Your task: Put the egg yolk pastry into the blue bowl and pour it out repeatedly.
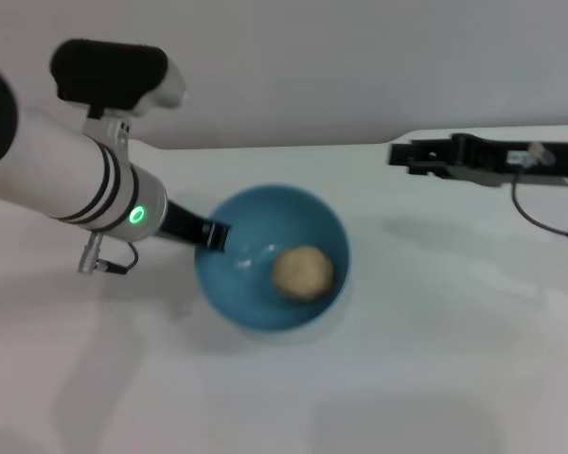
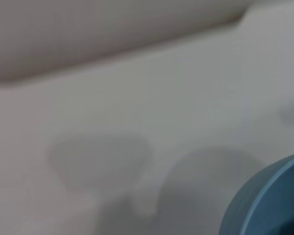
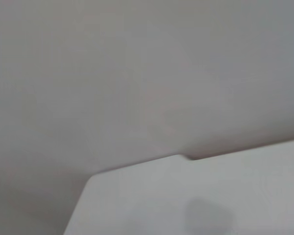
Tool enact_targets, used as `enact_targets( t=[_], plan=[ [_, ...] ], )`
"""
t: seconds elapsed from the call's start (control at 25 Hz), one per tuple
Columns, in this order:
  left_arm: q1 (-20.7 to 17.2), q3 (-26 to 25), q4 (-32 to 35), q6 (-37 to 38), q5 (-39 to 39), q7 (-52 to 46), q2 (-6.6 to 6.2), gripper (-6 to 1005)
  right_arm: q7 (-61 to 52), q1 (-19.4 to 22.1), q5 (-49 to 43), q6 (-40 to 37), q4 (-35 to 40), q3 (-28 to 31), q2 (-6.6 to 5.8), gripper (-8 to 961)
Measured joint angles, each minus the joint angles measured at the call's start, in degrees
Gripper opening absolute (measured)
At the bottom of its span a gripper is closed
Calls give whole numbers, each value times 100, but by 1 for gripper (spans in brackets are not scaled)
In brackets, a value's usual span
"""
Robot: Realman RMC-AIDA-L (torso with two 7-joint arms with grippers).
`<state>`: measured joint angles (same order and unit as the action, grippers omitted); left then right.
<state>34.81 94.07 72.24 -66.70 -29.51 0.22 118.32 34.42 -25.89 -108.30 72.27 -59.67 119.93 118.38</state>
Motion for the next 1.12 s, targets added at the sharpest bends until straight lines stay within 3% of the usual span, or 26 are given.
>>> enact_targets(
  t=[0.28, 0.44, 0.48, 0.52, 0.56, 0.68, 0.76, 0.84, 0.96, 1.12],
  plan=[
    [-1216, 447, 1039, 1619, -194, 264, -23, 0, 412, 197, 23, -120, 466, 560, 42, 402],
    [-1893, 980, 1216, 2861, -357, 531, -37, 0, 426, 256, 28, -178, 474, 653, 45, 402],
    [-1893, 980, 1216, 2861, -357, 531, -37, 0, 428, 260, 29, -191, 475, 675, 45, 402],
    [-2263, 1371, 1188, 3736, -349, 586, -38, 0, 429, 261, 29, -205, 477, 685, 45, 402],
    [-2279, 1390, 1186, 3780, -346, 586, -38, 0, 430, 259, 30, -211, 481, 690, 45, 402],
    [-2764, 1999, 1132, 5111, -204, 664, -46, 0, 430, 221, 32, -240, 524, 695, 36, 402],
    [-2977, 2283, 1056, 5774, -125, 750, -48, 0, 431, 195, 33, -252, 548, 696, 31, 402],
    [-3177, 2763, 681, 7033, -46, 834, -49, 0, 433, 171, 35, -270, 565, 697, 30, 402],
    [-3204, 3055, 314, 7785, -42, 841, -47, 0, 434, 166, 36, -273, 566, 698, 29, 402],
    [-3097, 3655, -656, 9590, 14, 867, -39, 0, 434, 164, 37, -274, 577, 699, 27, 402]
  ],
)
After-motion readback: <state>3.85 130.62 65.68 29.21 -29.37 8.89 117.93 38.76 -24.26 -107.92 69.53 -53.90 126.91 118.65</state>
